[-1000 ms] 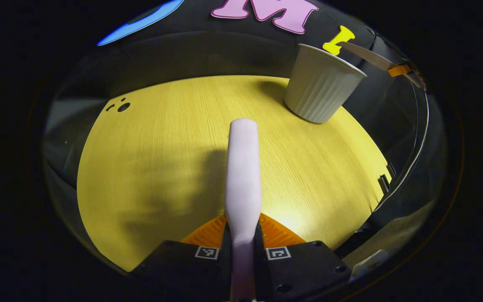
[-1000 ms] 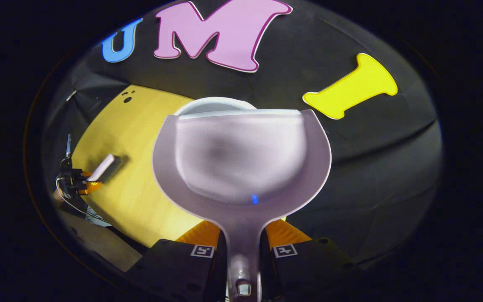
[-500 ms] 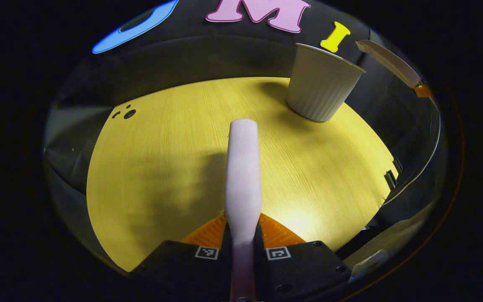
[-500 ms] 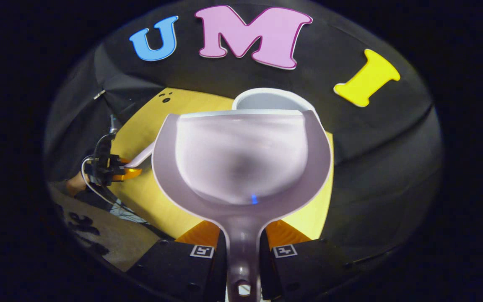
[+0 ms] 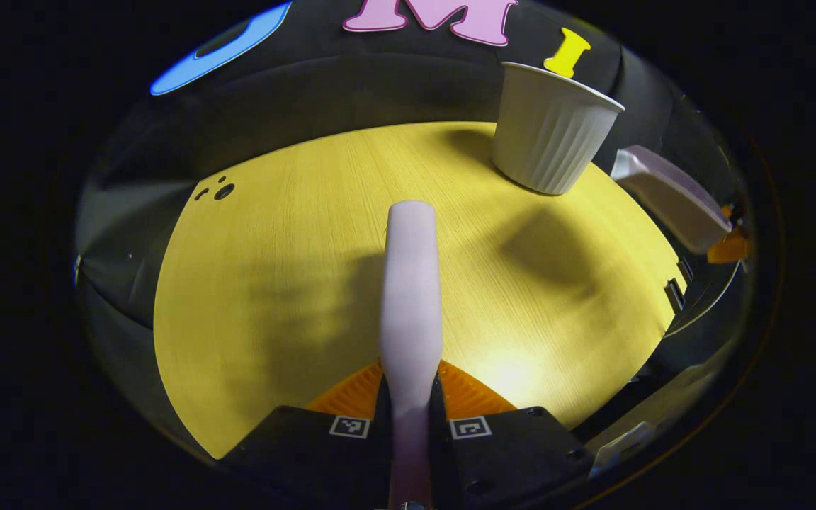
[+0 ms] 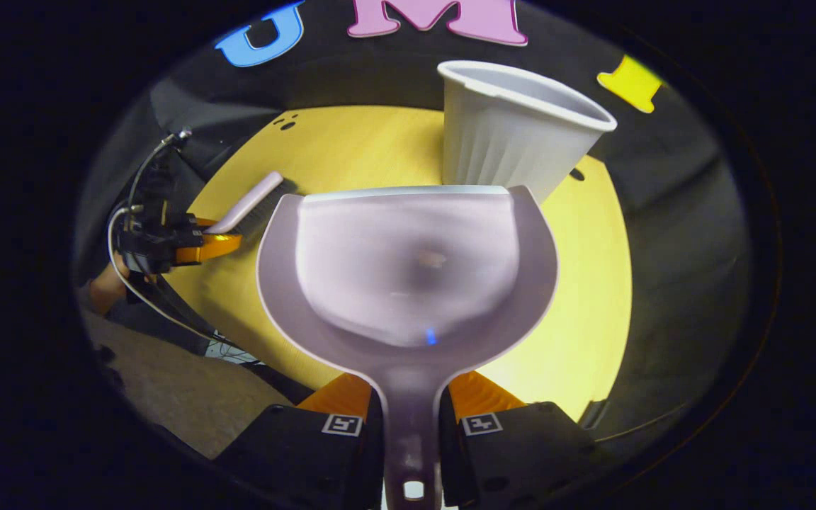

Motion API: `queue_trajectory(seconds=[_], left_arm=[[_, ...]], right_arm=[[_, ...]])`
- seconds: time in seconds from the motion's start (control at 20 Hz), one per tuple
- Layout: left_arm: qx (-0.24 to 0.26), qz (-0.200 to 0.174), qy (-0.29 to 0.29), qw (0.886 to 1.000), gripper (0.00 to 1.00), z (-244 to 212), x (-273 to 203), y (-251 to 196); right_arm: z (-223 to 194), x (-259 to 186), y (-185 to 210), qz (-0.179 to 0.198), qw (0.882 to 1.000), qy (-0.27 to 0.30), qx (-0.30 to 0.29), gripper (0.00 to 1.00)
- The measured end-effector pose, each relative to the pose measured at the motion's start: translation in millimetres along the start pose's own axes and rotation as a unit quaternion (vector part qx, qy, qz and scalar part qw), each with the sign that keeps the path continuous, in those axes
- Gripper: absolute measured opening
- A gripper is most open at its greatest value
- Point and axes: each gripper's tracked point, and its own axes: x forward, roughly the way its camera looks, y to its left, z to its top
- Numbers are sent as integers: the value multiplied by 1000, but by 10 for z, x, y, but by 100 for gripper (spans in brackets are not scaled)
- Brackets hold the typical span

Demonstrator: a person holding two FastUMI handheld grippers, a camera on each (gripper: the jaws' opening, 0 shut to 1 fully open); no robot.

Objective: Pick up the small broom and dustpan from the desktop, sweep the trash into the dustpan with the broom, and then empty the trash into the garbage bin.

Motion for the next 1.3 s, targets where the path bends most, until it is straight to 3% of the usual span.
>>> queue_trajectory(seconds=[0.05,0.2,0.35,0.4,0.55,0.7,0.75,0.8,0.95,1.05,1.1,1.15,1.2,1.25,1.3], left_arm=[[2,1,0,1000,27,-4,23,-7],[6,5,-3,1000,27,4,99,-4],[13,15,0,1000,27,-37,207,57],[14,20,2,1000,27,-42,243,85],[15,41,15,999,27,-108,340,168],[11,40,26,999,28,-186,415,201],[9,39,26,999,29,-186,425,205],[7,37,27,999,30,-161,423,200],[8,40,22,999,32,-148,368,184],[14,46,25,999,29,-166,324,212],[18,48,24,998,38,-163,291,229],[21,49,22,998,29,-165,253,231],[23,50,17,998,33,-162,203,224],[22,51,10,998,29,-146,125,222],[21,51,3,998,33,-122,45,213]], right_arm=[[-33,148,23,-3,1000,3,-1,40],[-151,596,120,-4,1000,5,6,36],[-194,881,165,-6,1000,9,15,36],[-223,947,156,-9,1000,12,16,32],[-281,1107,151,-18,1000,19,14,36],[-326,1141,195,-20,1000,24,7,36],[-343,1149,219,-17,999,26,9,41],[-366,1167,226,-13,999,29,11,37],[-347,1160,267,-5,1000,24,19,39],[-347,1108,282,3,999,27,24,44],[-331,1059,270,5,999,25,23,39],[-311,990,258,6,999,21,25,39],[-308,910,252,10,999,19,27,45],[-290,816,254,14,999,14,30,45],[-250,718,261,19,999,5,35,45]])
